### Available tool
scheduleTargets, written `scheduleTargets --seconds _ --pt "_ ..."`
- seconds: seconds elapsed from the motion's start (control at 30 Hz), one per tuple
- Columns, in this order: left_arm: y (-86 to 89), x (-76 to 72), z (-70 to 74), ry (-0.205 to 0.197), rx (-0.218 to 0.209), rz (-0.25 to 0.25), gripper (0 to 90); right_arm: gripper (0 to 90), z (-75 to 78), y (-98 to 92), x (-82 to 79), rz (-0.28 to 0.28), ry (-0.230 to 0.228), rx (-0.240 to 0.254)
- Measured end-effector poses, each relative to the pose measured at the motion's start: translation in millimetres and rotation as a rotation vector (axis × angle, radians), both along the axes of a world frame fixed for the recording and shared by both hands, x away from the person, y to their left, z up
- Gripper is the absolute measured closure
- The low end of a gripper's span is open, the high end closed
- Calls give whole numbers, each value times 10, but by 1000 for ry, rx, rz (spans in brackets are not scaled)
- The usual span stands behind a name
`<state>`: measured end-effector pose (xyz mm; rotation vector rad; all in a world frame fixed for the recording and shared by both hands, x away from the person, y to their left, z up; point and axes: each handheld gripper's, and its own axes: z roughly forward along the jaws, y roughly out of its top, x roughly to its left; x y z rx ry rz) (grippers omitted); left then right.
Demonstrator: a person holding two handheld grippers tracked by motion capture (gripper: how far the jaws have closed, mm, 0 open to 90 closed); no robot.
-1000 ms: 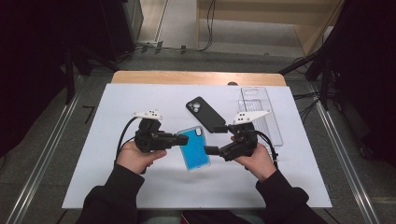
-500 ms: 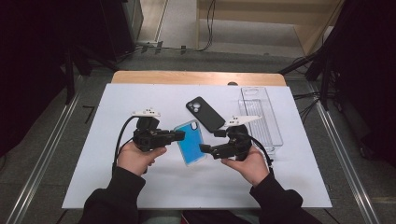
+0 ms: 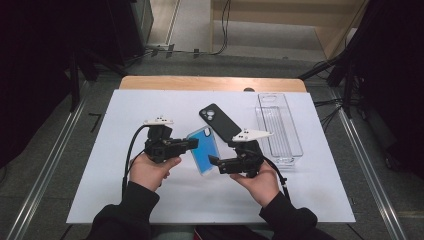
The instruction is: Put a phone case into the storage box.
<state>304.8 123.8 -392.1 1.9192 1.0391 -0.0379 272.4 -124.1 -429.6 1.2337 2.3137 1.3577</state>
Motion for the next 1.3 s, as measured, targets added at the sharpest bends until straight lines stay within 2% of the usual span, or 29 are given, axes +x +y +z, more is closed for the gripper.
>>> scheduleTargets --seconds 0.23,0.4,0.53,0.8,1.07,1.23,1.27,1.3 --pt "-56 -12 -19 13 11 12 808 120 -34 129 -33 -22 -11 -45" --pt "-114 -31 -38 12 21 11 809 120 -39 181 -43 -36 -19 -33" --pt "-157 -37 -58 16 25 12 808 120 -39 198 -46 -33 -9 -20" --pt "-264 -74 -83 17 31 1 808 119 -69 271 -41 -59 -18 -39" --pt "-293 -83 -92 19 29 -7 807 121 -103 286 -8 -69 -22 -43" --pt "-289 -77 -98 24 23 -8 804 153 -109 292 -7 -63 -27 -53" --pt "-282 -77 -94 20 15 -12 793 155 -105 293 -10 -62 -30 -56" --pt "-272 -75 -82 5 5 -10 711 156 -99 287 -7 -63 -31 -58"
